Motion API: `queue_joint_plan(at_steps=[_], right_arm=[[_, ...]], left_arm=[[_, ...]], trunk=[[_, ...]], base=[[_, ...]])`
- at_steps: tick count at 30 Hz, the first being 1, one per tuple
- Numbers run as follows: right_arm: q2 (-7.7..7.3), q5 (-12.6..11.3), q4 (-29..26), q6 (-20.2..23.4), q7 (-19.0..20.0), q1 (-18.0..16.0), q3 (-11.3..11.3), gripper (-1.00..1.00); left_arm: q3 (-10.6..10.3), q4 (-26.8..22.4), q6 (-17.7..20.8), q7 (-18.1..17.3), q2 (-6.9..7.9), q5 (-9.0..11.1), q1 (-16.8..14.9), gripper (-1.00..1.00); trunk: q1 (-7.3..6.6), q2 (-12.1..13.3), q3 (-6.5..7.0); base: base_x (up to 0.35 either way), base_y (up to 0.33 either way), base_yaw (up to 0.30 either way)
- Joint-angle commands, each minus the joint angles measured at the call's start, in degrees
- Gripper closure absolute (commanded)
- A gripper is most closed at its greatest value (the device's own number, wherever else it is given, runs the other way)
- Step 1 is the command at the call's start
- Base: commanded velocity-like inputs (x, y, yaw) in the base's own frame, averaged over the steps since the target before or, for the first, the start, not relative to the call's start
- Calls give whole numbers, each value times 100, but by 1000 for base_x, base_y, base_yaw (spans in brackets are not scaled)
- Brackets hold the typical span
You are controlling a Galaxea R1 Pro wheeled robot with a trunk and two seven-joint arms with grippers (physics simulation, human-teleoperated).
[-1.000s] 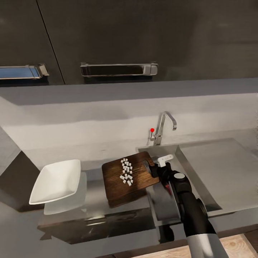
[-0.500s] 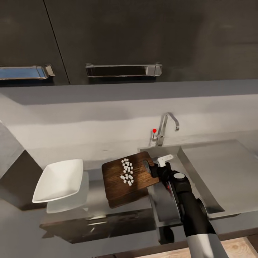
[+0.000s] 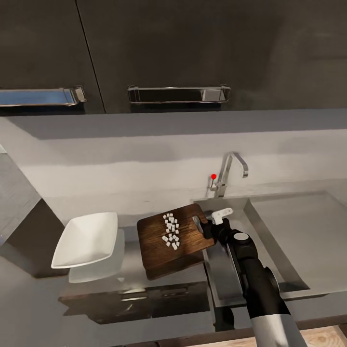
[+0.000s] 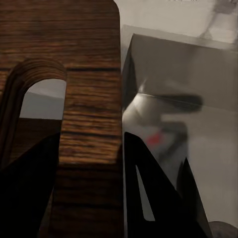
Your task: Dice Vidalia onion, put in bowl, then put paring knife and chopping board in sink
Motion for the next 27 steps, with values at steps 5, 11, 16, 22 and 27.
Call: queue_joint_plan(at_steps=[5,11,16,22,27], right_arm=[[11,58,-10,21,36,-5,-18,100],[12,51,-8,21,34,-5,-20,100],[20,49,-8,21,34,-5,-20,100],[21,49,-8,27,29,-5,-20,100],[21,49,-3,29,26,-5,-20,100]], left_arm=[[-51,-13,-6,24,3,49,3,-100],[-51,-13,-6,24,3,49,3,-100],[-51,-13,-6,24,3,49,3,-100],[-51,-13,-6,24,3,49,3,-100],[-51,-13,-6,24,3,49,3,-100]], trunk=[[3,-10,1],[3,-10,46],[3,-10,87],[3,-10,137],[3,-10,152]], base=[[0,0,-22],[0,0,-75],[0,0,-82],[0,0,-78],[0,0,-19]])
